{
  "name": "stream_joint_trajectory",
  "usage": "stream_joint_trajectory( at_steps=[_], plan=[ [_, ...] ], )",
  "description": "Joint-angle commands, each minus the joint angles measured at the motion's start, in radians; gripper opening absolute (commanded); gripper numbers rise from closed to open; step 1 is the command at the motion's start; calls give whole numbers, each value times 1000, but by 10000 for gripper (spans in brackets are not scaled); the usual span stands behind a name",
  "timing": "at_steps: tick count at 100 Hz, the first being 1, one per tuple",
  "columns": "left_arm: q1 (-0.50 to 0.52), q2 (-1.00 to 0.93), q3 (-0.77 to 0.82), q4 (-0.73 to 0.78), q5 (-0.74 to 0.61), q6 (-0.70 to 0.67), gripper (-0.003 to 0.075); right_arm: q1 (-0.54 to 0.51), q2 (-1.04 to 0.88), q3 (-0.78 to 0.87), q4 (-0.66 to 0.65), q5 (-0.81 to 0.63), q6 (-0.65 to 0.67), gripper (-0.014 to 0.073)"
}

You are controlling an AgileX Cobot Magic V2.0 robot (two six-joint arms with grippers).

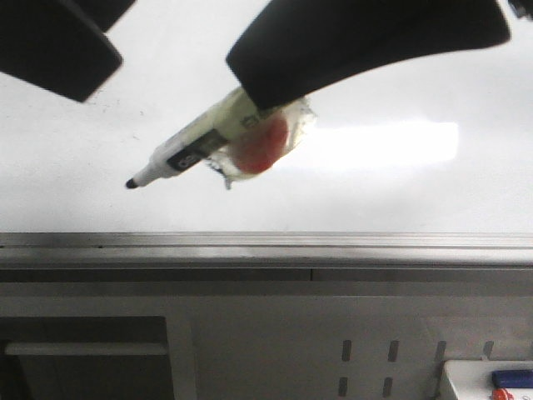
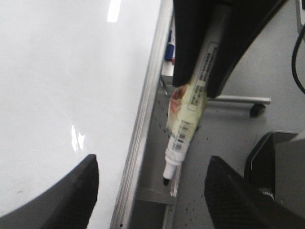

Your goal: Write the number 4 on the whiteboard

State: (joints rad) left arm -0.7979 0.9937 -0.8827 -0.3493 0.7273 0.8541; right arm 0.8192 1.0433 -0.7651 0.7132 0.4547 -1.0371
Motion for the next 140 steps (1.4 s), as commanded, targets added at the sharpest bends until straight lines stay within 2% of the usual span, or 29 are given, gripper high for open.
stream_joint_trajectory(
  at_steps=[1,19,29,38,59,69,88,118,140],
  plan=[
    [35,-78,38,-98,-123,-15,397,-42,-37,-25,16,-53,-6,-62],
    [94,-214,244,-292,-392,-15,286,-103,-97,28,27,-78,17,-61],
    [108,-287,350,-426,-497,-15,208,-105,-129,85,27,-180,41,-61],
    [109,-333,400,-479,-525,-15,134,-105,-140,125,31,-282,41,-62],
    [109,-386,420,-479,-515,-15,-22,-105,-100,125,31,-440,41,-62],
    [109,-392,420,-479,-515,-15,-20,-107,-72,123,31,-514,41,-64],
    [109,-392,420,-479,-501,-15,-20,-137,-20,75,31,-517,41,-64],
    [109,-392,420,-479,-502,-15,-20,-248,56,48,34,-415,41,-64],
    [109,-392,420,-479,-502,-15,-20,-267,96,48,40,-397,41,-64]
  ],
)
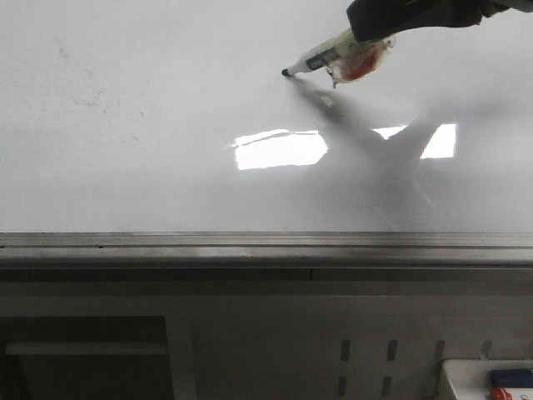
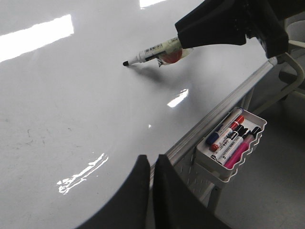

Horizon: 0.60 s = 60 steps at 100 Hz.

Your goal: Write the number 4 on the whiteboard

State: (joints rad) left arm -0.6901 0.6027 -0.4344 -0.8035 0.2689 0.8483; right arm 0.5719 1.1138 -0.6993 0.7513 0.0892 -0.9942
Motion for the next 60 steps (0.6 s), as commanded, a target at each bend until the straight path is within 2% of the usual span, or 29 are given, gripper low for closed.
stream_joint_trajectory(
  at_steps=[1,29,48,60],
  plan=[
    [1,-1,-28,-24,-43,-10,-20,-20,26,-18,2,-28,-2,-64],
    [1,-1,-28,-24,-43,-10,-20,-3,32,-18,45,112,-2,-62],
    [1,-1,-28,-24,-47,-10,-20,82,86,-18,73,121,-2,-60],
    [1,-1,-28,-24,-47,-10,-20,101,107,-18,75,91,-2,-60]
  ],
)
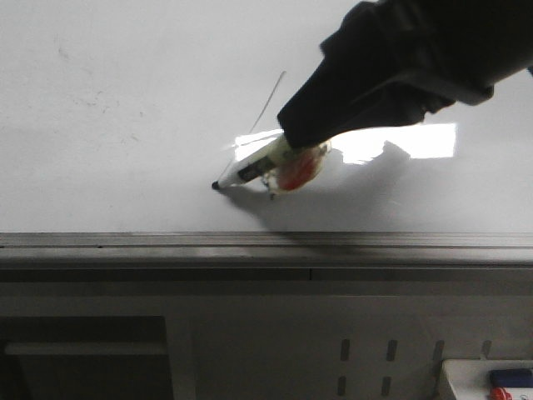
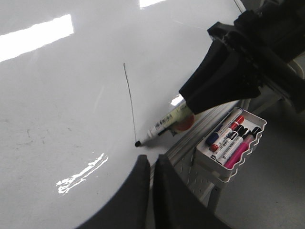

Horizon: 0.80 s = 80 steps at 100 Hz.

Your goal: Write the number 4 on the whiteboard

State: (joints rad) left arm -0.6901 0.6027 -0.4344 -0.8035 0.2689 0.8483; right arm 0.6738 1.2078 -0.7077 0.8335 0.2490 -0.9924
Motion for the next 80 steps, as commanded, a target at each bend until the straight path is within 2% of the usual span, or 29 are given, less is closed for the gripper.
stream_joint_trajectory(
  at_steps=[1,18,34,80],
  plan=[
    [1,-1,-28,-24,-47,-10,-20,-1,13,-9,-7,-71,-4,-60],
    [1,-1,-28,-24,-47,-10,-20,-15,8,-9,-7,-79,-4,-60],
    [1,-1,-28,-24,-47,-10,-20,-82,-12,-9,-7,-40,-4,-60],
    [1,-1,-28,-24,-56,-10,-20,-414,-199,32,-55,107,-4,-60]
  ],
)
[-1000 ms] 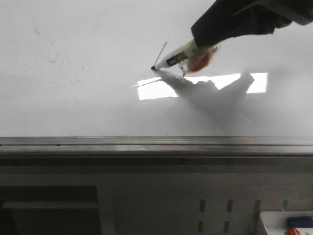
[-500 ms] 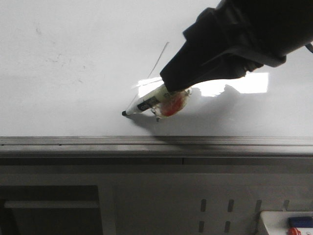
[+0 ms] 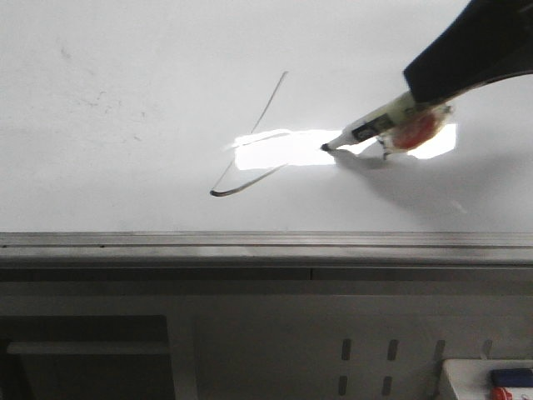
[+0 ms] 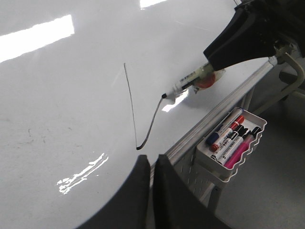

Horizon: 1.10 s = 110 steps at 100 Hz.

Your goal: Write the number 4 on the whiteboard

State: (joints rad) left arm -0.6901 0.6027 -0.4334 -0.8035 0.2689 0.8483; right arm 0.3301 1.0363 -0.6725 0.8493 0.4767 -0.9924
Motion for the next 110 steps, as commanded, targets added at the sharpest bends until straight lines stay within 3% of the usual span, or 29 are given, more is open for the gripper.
stream_joint_trajectory(
  at_steps=[1,32,52,72,110],
  plan=[
    [1,-1,-29,-24,-56,-10,-20,-73,-30,-1,-71,-121,-4,-60],
    [1,-1,-29,-24,-75,-10,-20,-108,-54,-23,-71,-63,-4,-60],
    [1,-1,-29,-24,-75,-10,-20,-8,-100,-189,-67,49,-4,-60],
    [1,-1,-29,-24,-76,-10,-20,82,-22,-237,-67,9,-4,-60],
    [1,-1,-29,-24,-73,-10,-20,86,98,-237,-67,-107,-4,-60]
  ],
)
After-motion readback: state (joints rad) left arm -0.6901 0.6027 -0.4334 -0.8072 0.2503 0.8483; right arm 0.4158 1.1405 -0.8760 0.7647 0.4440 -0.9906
